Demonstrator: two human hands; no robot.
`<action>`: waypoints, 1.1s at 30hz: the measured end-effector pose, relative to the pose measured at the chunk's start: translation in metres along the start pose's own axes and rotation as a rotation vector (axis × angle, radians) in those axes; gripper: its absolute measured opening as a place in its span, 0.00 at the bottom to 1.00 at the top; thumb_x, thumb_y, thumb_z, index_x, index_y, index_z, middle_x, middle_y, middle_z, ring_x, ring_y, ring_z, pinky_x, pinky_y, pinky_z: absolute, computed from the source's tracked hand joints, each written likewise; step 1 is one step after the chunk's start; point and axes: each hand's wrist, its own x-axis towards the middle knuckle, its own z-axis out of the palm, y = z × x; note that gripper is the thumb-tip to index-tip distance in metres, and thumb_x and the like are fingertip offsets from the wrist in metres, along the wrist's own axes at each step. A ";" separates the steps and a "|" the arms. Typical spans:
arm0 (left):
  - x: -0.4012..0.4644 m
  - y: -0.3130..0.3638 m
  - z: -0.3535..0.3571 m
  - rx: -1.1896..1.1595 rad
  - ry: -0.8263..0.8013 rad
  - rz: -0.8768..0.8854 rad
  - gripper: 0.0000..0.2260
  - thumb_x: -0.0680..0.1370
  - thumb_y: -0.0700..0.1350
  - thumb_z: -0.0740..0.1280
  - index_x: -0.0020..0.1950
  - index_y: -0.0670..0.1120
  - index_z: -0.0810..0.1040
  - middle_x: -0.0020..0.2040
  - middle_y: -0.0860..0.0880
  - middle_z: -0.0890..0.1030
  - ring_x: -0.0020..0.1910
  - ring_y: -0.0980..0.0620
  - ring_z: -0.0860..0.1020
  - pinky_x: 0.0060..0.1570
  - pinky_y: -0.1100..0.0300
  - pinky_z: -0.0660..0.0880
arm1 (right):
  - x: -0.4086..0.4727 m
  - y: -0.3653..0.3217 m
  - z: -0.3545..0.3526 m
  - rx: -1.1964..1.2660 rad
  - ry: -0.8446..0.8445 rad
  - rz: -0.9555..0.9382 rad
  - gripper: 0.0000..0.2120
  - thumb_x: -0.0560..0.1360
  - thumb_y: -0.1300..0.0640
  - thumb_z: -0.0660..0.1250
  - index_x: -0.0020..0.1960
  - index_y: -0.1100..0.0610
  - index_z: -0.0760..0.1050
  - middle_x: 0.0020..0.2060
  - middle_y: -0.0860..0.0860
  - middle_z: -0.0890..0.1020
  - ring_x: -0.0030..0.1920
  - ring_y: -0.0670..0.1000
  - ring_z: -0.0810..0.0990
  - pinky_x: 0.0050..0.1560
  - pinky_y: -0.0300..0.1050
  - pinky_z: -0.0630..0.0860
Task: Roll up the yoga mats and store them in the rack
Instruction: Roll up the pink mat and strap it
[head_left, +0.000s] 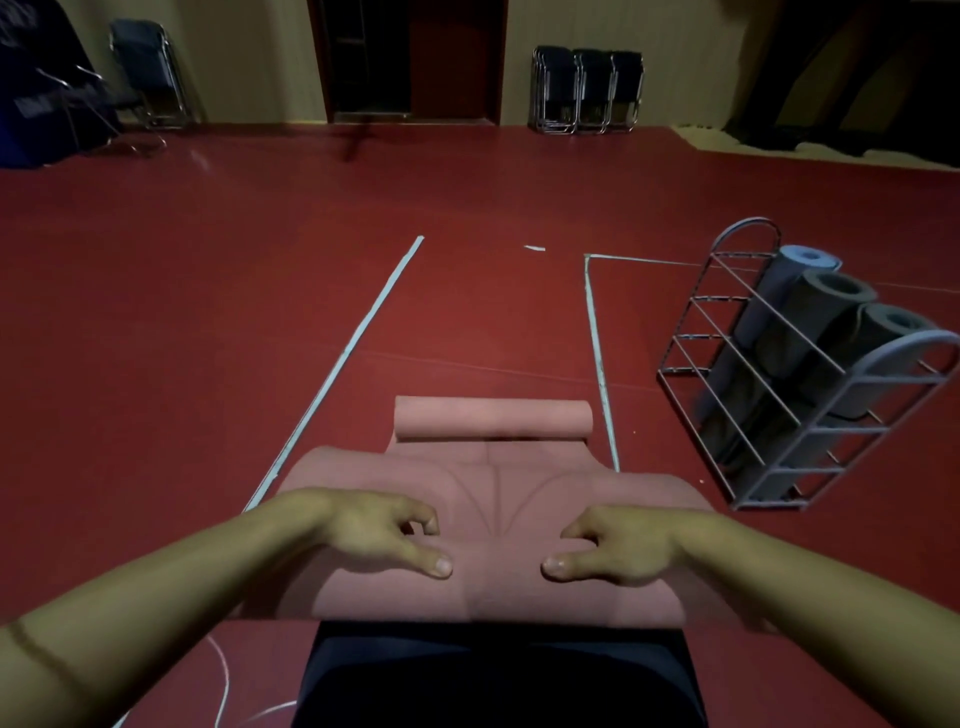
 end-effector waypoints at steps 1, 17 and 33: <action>0.002 -0.001 0.005 0.010 -0.007 -0.002 0.20 0.73 0.70 0.72 0.53 0.57 0.78 0.47 0.60 0.80 0.44 0.59 0.76 0.50 0.64 0.73 | 0.002 0.002 0.006 0.013 -0.018 0.004 0.35 0.69 0.20 0.63 0.38 0.55 0.74 0.32 0.47 0.76 0.34 0.45 0.73 0.43 0.43 0.73; 0.012 -0.006 0.032 0.173 0.186 0.259 0.23 0.77 0.64 0.70 0.69 0.59 0.74 0.58 0.56 0.72 0.55 0.59 0.74 0.63 0.61 0.71 | 0.015 0.014 0.031 0.087 0.074 0.065 0.25 0.72 0.26 0.67 0.54 0.45 0.70 0.37 0.46 0.79 0.37 0.45 0.74 0.46 0.46 0.74; 0.033 -0.001 0.004 0.089 0.155 0.142 0.25 0.74 0.59 0.77 0.69 0.62 0.74 0.62 0.52 0.80 0.58 0.56 0.79 0.61 0.62 0.74 | 0.020 -0.001 0.027 -0.223 0.180 0.160 0.39 0.68 0.20 0.61 0.65 0.48 0.71 0.53 0.50 0.82 0.53 0.56 0.80 0.57 0.51 0.76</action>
